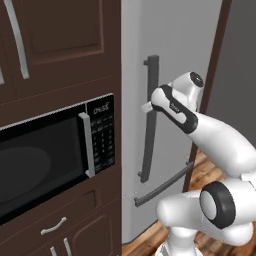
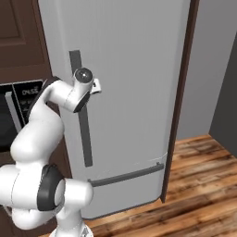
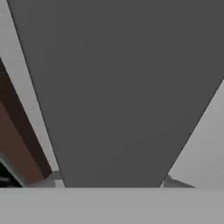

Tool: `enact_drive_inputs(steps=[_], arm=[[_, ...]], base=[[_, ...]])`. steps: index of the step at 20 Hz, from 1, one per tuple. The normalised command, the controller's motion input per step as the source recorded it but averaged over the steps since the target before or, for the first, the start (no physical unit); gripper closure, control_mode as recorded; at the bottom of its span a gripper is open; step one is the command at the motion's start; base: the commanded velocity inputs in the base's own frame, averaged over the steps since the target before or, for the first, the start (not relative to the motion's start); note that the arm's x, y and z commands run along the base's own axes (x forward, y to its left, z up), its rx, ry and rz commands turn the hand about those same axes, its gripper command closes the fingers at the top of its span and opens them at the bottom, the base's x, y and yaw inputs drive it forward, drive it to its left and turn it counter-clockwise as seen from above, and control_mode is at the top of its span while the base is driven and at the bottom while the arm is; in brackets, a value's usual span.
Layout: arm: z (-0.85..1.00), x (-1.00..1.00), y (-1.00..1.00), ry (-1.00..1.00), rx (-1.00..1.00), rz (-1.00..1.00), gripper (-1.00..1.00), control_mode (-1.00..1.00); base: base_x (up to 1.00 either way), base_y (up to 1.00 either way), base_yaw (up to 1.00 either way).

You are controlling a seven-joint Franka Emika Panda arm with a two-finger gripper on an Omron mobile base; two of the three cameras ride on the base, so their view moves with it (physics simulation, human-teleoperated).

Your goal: Retrieve a lemon from the fridge and place it on the cutting board with the fish.

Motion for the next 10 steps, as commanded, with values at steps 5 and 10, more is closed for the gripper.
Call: enact_drive_inputs(steps=[5, 10], arm=[[0.32, -0.71, -0.60, 0.00, 0.12, 0.02, 1.00, -1.00], [0.20, -0.56, -1.00, 0.09, 0.16, 0.10, 1.00, -1.00]], base=[[0.00, 0.00, 0.00], [0.00, 0.00, 0.00]])
